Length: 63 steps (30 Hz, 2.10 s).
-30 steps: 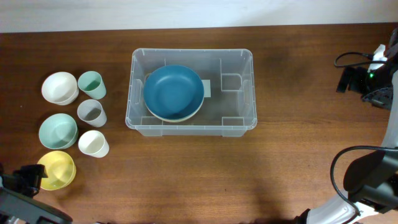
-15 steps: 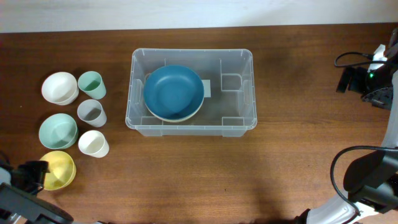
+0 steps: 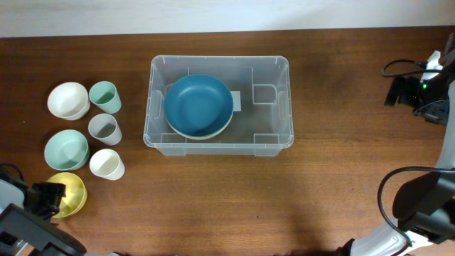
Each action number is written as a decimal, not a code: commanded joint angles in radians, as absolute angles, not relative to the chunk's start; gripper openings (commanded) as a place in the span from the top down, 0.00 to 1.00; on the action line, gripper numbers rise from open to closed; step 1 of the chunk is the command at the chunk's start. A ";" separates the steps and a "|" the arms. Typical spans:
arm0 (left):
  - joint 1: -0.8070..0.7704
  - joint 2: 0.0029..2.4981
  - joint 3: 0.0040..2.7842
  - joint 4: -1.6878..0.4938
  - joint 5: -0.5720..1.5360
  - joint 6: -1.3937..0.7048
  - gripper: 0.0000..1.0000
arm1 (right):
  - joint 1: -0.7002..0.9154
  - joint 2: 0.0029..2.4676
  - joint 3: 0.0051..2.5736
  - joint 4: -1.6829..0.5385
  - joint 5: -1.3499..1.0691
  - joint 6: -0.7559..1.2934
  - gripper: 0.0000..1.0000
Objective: Pack container
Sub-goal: 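Close the left gripper on the yellow bowl rim, then lift the yellow bowl and carry it over the clear bin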
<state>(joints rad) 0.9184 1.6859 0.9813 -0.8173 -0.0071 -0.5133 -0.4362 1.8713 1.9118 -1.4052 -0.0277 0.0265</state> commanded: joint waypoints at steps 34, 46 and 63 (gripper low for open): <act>0.919 1.694 1.029 -0.859 -0.010 -0.512 0.98 | -0.439 1.875 1.907 -1.404 -0.030 0.034 0.01; 0.919 1.569 1.379 -1.182 0.165 -0.512 0.99 | -0.439 1.875 1.907 -1.404 -0.030 0.034 0.01; 0.097 1.351 1.398 -0.704 0.406 -0.759 0.99 | -0.439 1.875 1.907 -1.404 -0.030 0.034 0.01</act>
<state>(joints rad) 0.3122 1.3575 1.3838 -0.7658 0.5102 -0.6758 -0.4362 1.8713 1.9118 -1.4052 -0.0277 0.0269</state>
